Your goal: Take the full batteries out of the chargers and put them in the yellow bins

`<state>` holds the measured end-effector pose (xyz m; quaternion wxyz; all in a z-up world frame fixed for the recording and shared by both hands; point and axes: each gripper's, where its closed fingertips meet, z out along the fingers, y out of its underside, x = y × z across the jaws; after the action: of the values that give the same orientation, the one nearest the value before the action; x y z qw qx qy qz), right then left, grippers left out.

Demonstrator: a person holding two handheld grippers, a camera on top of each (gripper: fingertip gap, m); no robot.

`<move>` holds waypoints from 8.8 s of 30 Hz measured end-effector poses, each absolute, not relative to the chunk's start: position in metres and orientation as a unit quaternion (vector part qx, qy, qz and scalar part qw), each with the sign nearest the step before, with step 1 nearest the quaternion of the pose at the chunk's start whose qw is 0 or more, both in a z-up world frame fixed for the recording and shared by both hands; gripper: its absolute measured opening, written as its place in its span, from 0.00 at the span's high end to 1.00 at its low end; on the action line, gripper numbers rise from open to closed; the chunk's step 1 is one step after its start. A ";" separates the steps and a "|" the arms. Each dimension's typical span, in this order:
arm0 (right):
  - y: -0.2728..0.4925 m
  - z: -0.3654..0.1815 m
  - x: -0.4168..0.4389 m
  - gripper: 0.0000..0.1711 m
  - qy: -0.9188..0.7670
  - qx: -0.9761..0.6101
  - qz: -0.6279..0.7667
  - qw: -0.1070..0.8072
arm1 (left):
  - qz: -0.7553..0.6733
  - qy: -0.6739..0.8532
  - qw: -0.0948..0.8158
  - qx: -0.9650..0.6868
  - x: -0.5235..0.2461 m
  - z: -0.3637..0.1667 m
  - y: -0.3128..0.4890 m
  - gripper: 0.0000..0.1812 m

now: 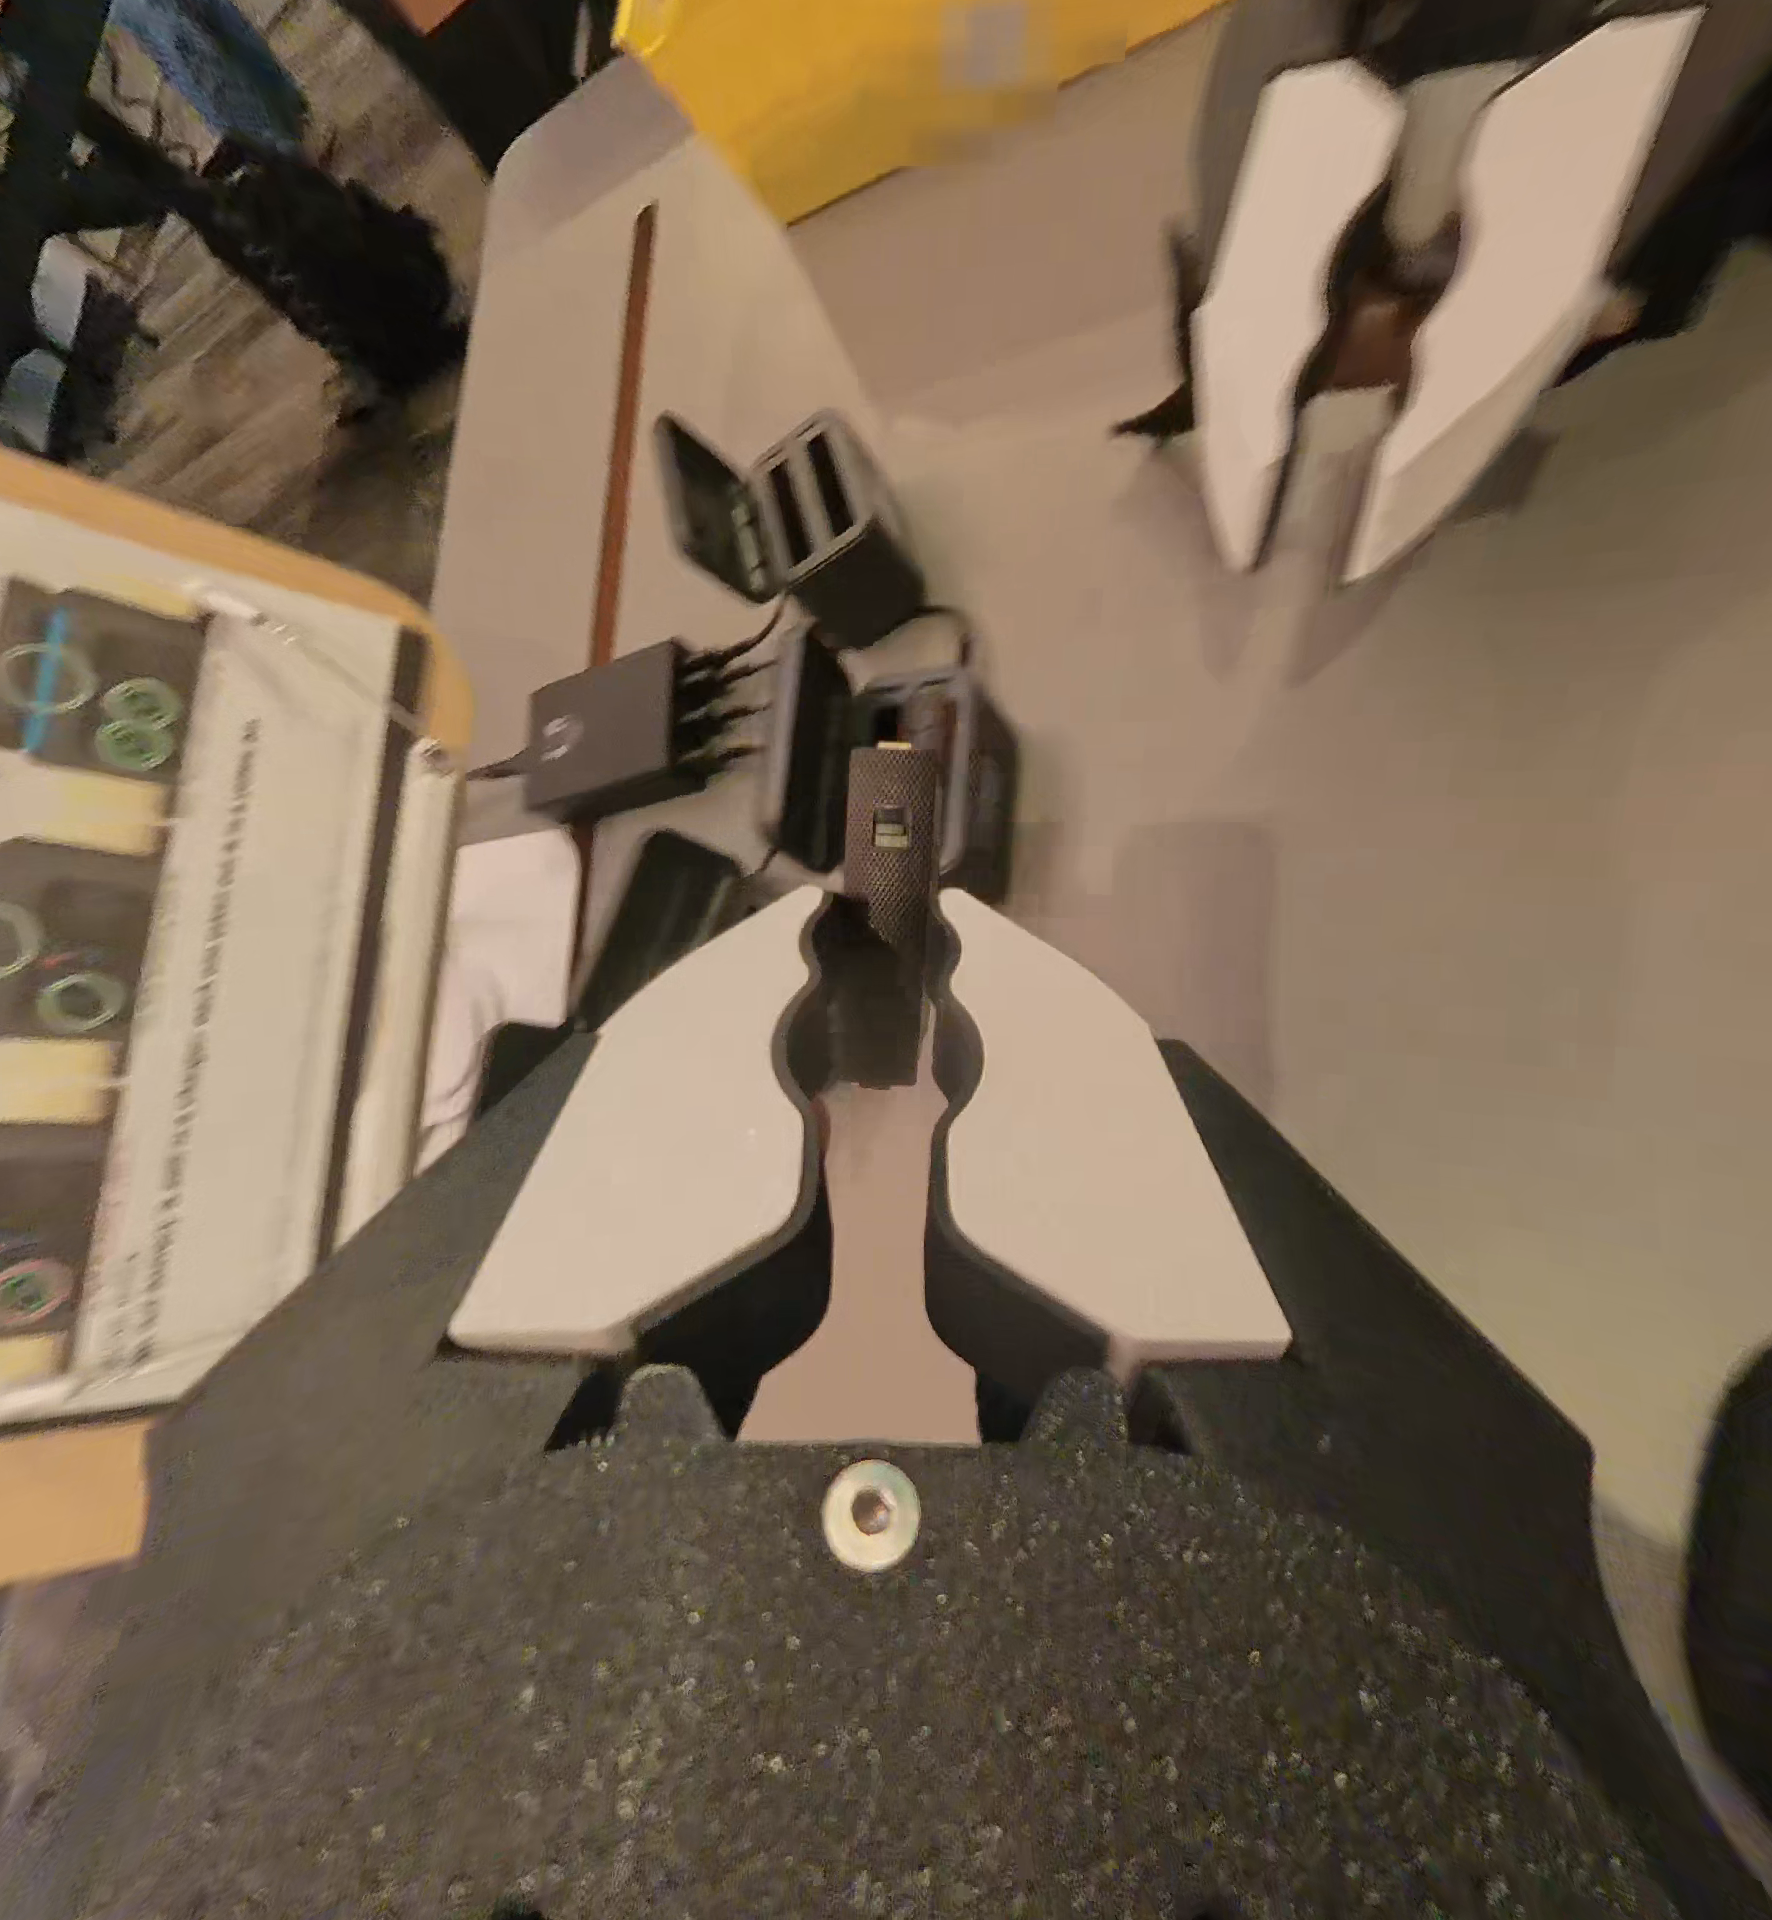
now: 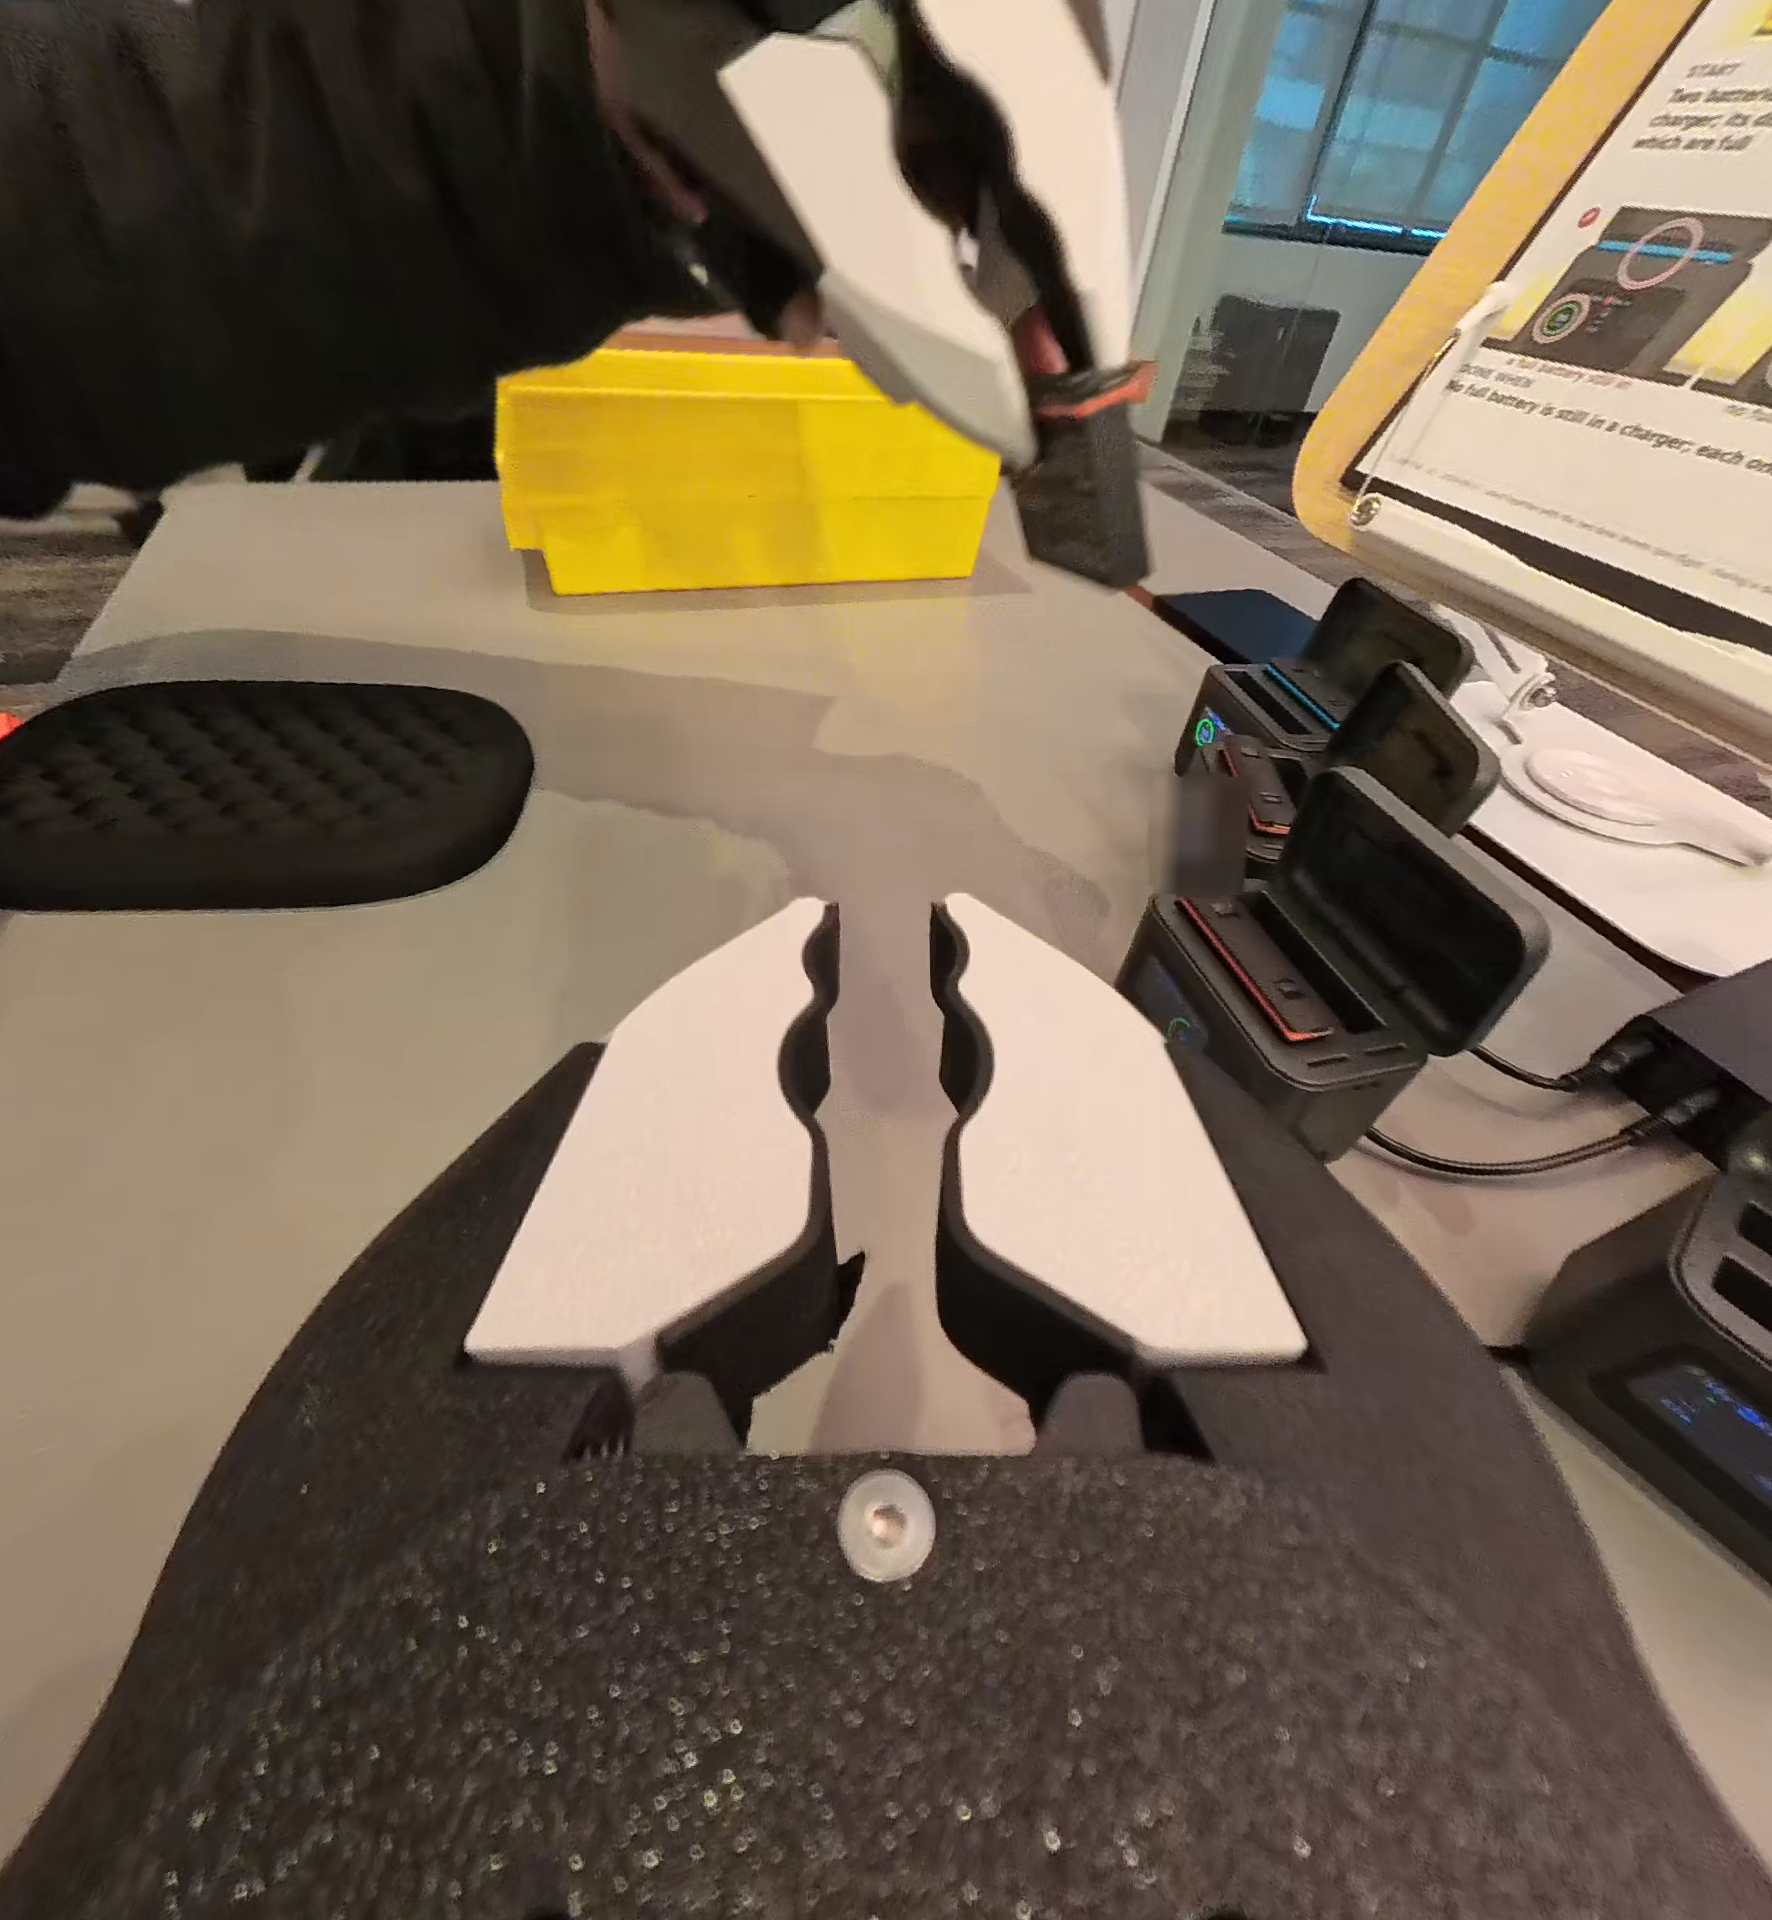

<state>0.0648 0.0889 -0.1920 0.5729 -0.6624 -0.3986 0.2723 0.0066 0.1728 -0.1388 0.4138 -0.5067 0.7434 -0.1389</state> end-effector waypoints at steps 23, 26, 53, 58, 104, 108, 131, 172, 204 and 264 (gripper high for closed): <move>0.134 -0.196 0.116 1.00 -0.253 -0.742 0.150 0.603 | -0.064 0.726 0.339 -0.595 -0.027 -0.189 0.323 0.92; 0.139 -0.200 0.123 1.00 -0.221 -0.763 0.127 0.594 | -0.055 0.730 0.325 -0.598 -0.026 -0.201 0.328 0.92; 0.134 -0.221 0.106 1.00 -0.269 -0.776 0.125 0.556 | -0.105 0.797 0.241 -0.544 -0.018 -0.226 0.337 0.92; 0.134 -0.224 0.104 1.00 -0.275 -0.778 0.128 0.551 | -0.118 0.793 0.247 -0.544 -0.014 -0.228 0.338 0.92; 0.131 -0.231 0.097 1.00 -0.289 -0.780 0.148 0.535 | -0.300 0.648 0.361 -0.600 -0.016 -0.234 0.339 0.91; 0.131 -0.231 0.098 1.00 -0.290 -0.779 0.147 0.536 | -0.285 0.659 0.358 -0.598 -0.015 -0.229 0.337 0.85; 0.129 -0.229 0.095 1.00 -0.296 -0.776 0.148 0.537 | -0.053 0.714 0.292 -0.634 -0.015 -0.238 0.340 1.00; 0.134 -0.227 0.104 1.00 -0.269 -0.783 0.137 0.543 | 0.086 0.613 0.358 -0.699 -0.246 -0.127 0.307 0.80; 0.134 -0.239 0.099 1.00 -0.279 -0.791 0.125 0.531 | 0.245 0.640 0.299 -0.664 -0.364 -0.221 0.264 0.89; 0.072 -0.195 0.022 0.90 -0.489 -0.625 0.125 0.596 | -0.078 0.729 0.383 -0.562 -0.091 -0.184 0.103 0.91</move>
<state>0.0221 0.0719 -0.1955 0.5956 -0.6247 -0.4893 0.1249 -0.0912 0.1028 -0.1844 0.3831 -0.5622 0.7288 -0.0783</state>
